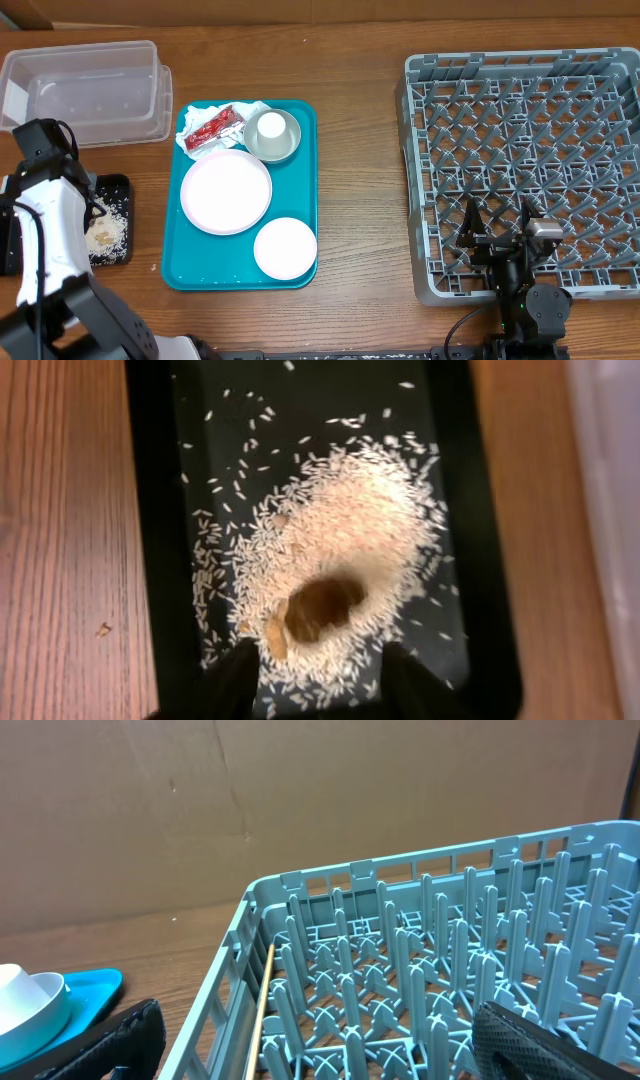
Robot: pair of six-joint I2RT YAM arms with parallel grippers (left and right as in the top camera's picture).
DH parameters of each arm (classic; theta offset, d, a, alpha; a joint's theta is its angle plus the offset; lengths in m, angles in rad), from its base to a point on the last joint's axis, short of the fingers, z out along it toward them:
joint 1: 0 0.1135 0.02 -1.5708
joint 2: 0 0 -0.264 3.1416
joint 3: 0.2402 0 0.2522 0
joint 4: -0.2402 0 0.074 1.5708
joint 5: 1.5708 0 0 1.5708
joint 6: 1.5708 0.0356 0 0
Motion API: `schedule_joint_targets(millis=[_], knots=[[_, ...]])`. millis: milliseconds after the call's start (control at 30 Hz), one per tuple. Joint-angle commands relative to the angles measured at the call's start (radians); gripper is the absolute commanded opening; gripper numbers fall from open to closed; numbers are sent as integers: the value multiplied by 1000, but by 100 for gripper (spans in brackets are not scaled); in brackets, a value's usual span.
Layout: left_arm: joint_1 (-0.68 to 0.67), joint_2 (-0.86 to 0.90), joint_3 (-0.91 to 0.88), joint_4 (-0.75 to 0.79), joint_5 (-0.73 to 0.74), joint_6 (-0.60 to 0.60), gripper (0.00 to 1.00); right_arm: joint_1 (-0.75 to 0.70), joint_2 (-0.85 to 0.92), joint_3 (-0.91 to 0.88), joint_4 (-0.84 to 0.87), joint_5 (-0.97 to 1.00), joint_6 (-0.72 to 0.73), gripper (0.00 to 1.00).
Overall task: Sort waste into correct bins and load items into the dishwasher
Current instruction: 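Reach the left gripper to the red wrapper on the napkin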
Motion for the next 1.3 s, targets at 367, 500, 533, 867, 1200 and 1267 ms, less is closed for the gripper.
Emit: schedule_joint_targets(millis=[367,500,533,867,1200,1267], knots=[[-8,26,55,-3,166,135,72,-5,-10,-10,6,9,-6,100],[-54,-36,85,112,579,420,70,-5,-10,-10,6,9,-6,100],[-76,-45,89,152,692,487,75,-5,-10,-10,6,9,-6,100],[-467,-5,96,358,562,678,97,-5,-10,-10,6,9,-6,100],[-604,181,96,455,164,550,100,-5,-10,-10,6,9,-6,100],[-592,211,96,452,165,529,99,-5,-10,-10,6,9,-6,100]])
